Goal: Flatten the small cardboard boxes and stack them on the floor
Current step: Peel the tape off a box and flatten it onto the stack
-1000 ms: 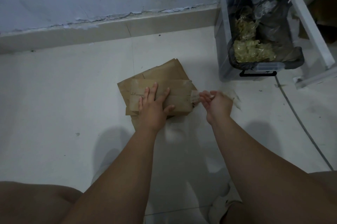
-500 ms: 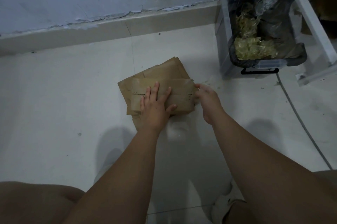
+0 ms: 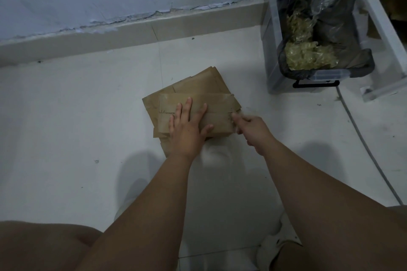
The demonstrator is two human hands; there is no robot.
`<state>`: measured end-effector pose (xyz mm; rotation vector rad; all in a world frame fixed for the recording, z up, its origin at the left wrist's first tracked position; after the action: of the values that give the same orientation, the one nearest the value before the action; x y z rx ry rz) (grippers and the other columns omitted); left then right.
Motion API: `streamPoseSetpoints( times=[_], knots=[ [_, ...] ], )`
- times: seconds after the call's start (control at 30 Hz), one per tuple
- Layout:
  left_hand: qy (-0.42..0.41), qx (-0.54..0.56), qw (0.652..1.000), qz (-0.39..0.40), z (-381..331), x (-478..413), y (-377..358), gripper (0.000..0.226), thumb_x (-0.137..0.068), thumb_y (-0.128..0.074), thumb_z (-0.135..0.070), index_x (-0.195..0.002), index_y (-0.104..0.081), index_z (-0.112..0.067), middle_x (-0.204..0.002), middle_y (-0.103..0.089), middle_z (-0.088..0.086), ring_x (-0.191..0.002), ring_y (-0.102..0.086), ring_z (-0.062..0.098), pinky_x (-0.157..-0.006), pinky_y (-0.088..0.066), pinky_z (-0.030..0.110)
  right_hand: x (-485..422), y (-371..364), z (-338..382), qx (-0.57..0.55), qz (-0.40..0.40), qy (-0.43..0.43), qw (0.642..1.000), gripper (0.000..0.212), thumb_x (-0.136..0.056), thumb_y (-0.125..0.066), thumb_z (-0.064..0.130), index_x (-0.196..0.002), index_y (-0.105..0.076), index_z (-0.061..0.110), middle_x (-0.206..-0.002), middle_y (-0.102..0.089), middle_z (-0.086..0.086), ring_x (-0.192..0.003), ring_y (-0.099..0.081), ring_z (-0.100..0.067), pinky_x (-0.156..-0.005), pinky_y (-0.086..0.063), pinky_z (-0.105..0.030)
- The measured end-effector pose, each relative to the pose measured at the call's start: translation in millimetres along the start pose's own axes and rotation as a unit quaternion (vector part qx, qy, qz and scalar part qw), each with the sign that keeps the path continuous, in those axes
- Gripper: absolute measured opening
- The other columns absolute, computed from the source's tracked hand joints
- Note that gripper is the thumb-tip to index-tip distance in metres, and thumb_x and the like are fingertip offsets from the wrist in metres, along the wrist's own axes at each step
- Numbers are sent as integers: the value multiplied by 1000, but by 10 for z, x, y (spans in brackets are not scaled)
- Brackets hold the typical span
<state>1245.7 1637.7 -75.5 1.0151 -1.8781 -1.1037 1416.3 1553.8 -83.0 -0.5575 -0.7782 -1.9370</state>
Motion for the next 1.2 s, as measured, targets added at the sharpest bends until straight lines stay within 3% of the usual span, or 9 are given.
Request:
streamPoseSetpoints(
  times=[0.13,0.3,0.5,0.63,0.77,0.83,1.0,1.07,1.2],
  knots=[
    [-1,10,1000,2,8,13,-4,59,-89,-48,-55,-144,-29,-44,-160,-6,-5,-146,1,20,-115,1,44,-37,18,-20,-98,25,-40,994,22,-95,-57,31,-78,-54,17,-67,-44,3,-56,-36,-10,-51,-31,-22],
    [-2,34,999,9,39,-9,20,58,-89,-50,-54,-143,-31,-45,-159,-5,-7,-146,2,18,-115,3,42,-20,-110,-136,-269,33,-110,956,13,-100,-48,20,-93,-58,15,-91,-64,-1,-81,-62,-13,-71,-50,-26],
    [-9,15,1000,8,18,17,0,59,-88,-48,-55,-143,-30,-45,-159,-5,-7,-146,2,18,-115,2,41,-79,-73,-130,-360,-55,-158,918,25,-97,-38,-3,-111,-55,8,-85,-64,-10,-70,-62,-17,-62,-54,-27],
    [-5,31,999,10,17,3,14,58,-88,-49,-54,-142,-31,-45,-159,-5,-7,-146,3,17,-115,3,42,-105,-130,-203,-396,-107,-209,888,29,-97,-39,-2,-119,-57,2,-75,-59,-11,-62,-56,-18,-75,-54,-32],
    [3,47,999,11,32,-12,35,57,-88,-51,-53,-142,-33,-44,-159,-5,-8,-146,3,17,-115,4,42,-22,-1,-542,-450,-170,-271,834,23,-97,-39,2,-94,-60,8,-58,-47,-7,-52,-42,-15,-58,-57,-25],
    [3,52,999,11,33,-24,41,57,-88,-52,-52,-142,-33,-44,-159,-6,-8,-146,3,18,-115,3,43,-11,71,-665,-397,-172,-248,867,27,-99,-30,11,-74,-40,15,-67,-36,-2,-54,-35,-13,-41,-45,-21],
    [12,38,999,3,0,-25,26,57,-89,-51,-52,-142,-33,-44,-159,-5,-8,-146,3,17,-115,4,42,26,-13,-562,-298,-179,-258,901,28,-89,-39,27,-63,-39,17,-58,-33,0,-49,-28,-17,-45,-24,-24],
    [13,35,999,3,-7,-26,32,57,-89,-51,-52,-142,-32,-44,-159,-5,-8,-146,3,17,-115,4,41,-10,-37,-369,-248,-180,-229,924,34,-88,-36,42,-66,-44,17,-58,-38,1,-48,-32,-17,-47,-29,-24],
    [14,42,999,11,-2,-29,41,57,-90,-51,-51,-142,-32,-44,-159,-3,-9,-145,5,16,-115,6,40,-152,-16,76,-16,-184,-90,979,49,-94,-28,54,-96,-52,12,-89,-54,-5,-76,-51,-23,-69,-38,-33]
  ],
)
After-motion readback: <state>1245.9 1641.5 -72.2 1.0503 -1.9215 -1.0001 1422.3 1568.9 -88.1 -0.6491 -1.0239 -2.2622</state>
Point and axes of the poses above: each hand's wrist, its own x-axis away from the middle knuckle, its own y-axis out of the back of the hand, z = x × y, the point moved 6 cm from there along -x, towards the middle knuckle
